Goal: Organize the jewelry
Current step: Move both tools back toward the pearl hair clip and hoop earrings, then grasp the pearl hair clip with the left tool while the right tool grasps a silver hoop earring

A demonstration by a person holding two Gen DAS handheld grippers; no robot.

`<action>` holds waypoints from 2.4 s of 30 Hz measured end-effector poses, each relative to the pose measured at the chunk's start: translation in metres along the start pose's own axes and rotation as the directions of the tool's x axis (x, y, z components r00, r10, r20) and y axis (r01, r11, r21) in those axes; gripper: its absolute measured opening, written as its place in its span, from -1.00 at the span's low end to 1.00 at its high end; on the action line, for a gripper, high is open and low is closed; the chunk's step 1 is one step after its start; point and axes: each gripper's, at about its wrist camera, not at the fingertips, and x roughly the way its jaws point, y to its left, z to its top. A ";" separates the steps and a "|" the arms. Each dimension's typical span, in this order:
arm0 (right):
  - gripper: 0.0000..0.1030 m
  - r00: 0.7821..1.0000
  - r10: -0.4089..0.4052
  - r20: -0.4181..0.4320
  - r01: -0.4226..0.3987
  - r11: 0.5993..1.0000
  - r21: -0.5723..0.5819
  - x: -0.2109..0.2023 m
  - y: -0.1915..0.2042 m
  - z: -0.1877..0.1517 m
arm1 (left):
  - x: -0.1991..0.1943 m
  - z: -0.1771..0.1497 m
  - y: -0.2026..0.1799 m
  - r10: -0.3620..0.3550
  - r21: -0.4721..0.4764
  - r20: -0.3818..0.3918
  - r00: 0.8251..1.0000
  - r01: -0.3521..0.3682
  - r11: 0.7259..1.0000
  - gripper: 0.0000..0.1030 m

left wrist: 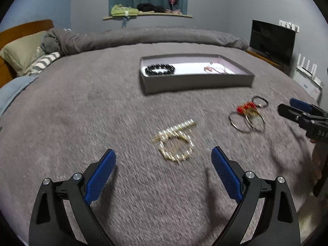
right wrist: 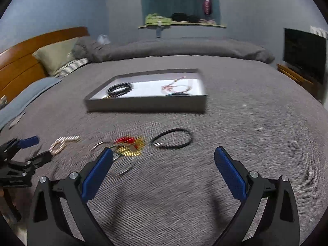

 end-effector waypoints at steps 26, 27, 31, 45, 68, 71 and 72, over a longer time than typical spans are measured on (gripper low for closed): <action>-0.01 0.987 0.107 -0.120 -0.114 0.992 -0.051 0.028 0.033 -0.016 | 0.017 0.003 -0.005 -0.070 0.009 -0.035 0.997 0.071 0.997 -0.17; -0.01 0.987 0.107 -0.121 -0.114 0.992 -0.050 0.028 0.033 -0.015 | 0.017 0.003 -0.005 -0.068 0.009 -0.036 0.997 0.068 0.998 -0.17; -0.02 0.988 0.096 -0.121 -0.105 0.992 -0.069 0.029 0.036 -0.015 | 0.020 0.004 -0.008 -0.051 0.026 -0.036 0.998 0.052 0.998 -0.17; -0.14 0.990 0.076 -0.120 -0.087 0.992 -0.090 0.028 0.039 -0.017 | 0.021 0.003 -0.013 -0.023 0.063 -0.032 0.999 0.025 0.998 -0.17; -0.18 0.988 0.130 -0.080 -0.131 0.991 -0.006 0.011 0.020 -0.005 | -0.002 0.007 -0.011 -0.055 0.052 0.064 0.996 0.051 0.997 -0.17; -0.19 0.989 0.135 -0.067 -0.135 0.991 -0.001 0.009 0.018 -0.001 | -0.003 0.009 -0.011 -0.056 0.050 0.075 0.996 0.053 0.997 -0.17; -0.19 0.989 0.132 -0.072 -0.133 0.991 -0.008 0.009 0.018 -0.002 | -0.002 0.009 -0.011 -0.058 0.053 0.069 0.996 0.054 0.997 -0.17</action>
